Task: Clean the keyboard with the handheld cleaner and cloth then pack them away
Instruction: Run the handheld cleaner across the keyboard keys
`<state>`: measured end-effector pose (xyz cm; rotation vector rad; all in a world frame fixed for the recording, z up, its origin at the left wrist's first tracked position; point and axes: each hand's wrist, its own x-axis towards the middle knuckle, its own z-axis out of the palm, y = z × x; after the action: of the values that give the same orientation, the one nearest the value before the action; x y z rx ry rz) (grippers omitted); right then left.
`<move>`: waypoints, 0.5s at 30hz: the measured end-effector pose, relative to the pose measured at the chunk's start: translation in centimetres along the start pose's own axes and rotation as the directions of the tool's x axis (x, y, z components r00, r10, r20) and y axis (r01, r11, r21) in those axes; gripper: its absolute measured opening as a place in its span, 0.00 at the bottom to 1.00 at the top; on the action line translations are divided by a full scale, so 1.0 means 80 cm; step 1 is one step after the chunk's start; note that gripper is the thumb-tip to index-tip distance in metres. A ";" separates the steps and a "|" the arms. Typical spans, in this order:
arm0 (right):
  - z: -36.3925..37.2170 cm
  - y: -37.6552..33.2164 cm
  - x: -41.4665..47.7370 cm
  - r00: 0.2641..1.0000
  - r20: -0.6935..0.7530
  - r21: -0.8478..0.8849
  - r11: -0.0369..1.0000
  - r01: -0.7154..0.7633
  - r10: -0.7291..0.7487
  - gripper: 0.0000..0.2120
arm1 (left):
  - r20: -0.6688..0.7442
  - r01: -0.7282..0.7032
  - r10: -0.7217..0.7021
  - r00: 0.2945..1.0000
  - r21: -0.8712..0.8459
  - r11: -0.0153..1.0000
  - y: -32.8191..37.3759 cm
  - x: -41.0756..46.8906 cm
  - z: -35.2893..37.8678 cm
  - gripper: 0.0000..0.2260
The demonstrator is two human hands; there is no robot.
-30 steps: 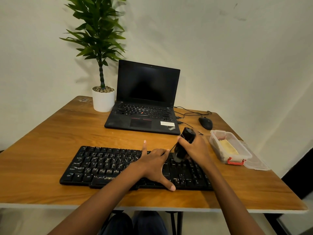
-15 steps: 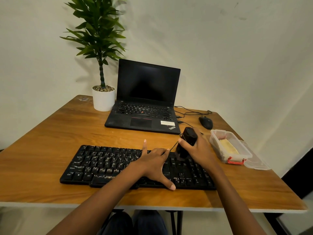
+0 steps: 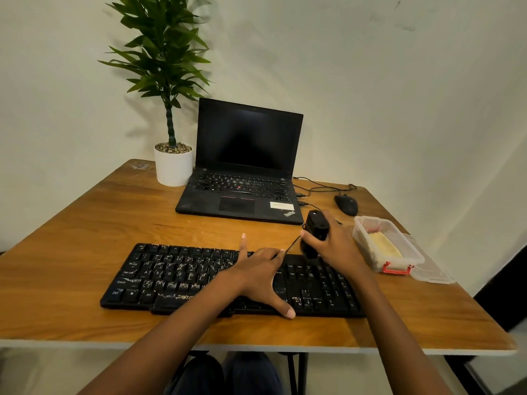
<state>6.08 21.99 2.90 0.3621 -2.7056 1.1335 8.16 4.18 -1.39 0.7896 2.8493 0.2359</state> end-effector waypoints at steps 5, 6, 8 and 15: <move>-0.007 0.010 -0.003 0.985 0.135 0.173 0.976 -0.131 0.108 0.13 | 0.002 0.004 -0.004 1.000 0.007 1.000 -0.001 0.001 0.001 0.54; -0.009 0.013 -0.003 0.991 0.091 0.179 0.977 -0.114 0.099 0.13 | 0.002 0.000 0.000 1.000 0.010 1.000 -0.001 0.001 0.001 0.54; -0.009 0.019 -0.005 0.995 0.061 0.178 0.979 -0.094 0.085 0.12 | -0.001 -0.005 0.005 1.000 0.016 1.000 -0.001 0.001 0.001 0.54; -0.020 0.024 -0.020 0.981 0.075 0.146 0.971 -0.190 0.181 0.16 | 0.006 -0.003 0.003 1.000 0.022 1.000 -0.001 0.001 0.001 0.54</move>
<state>7.12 24.68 2.26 0.1694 -2.7612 1.4072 8.07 4.21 -1.52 0.7974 2.8496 0.2022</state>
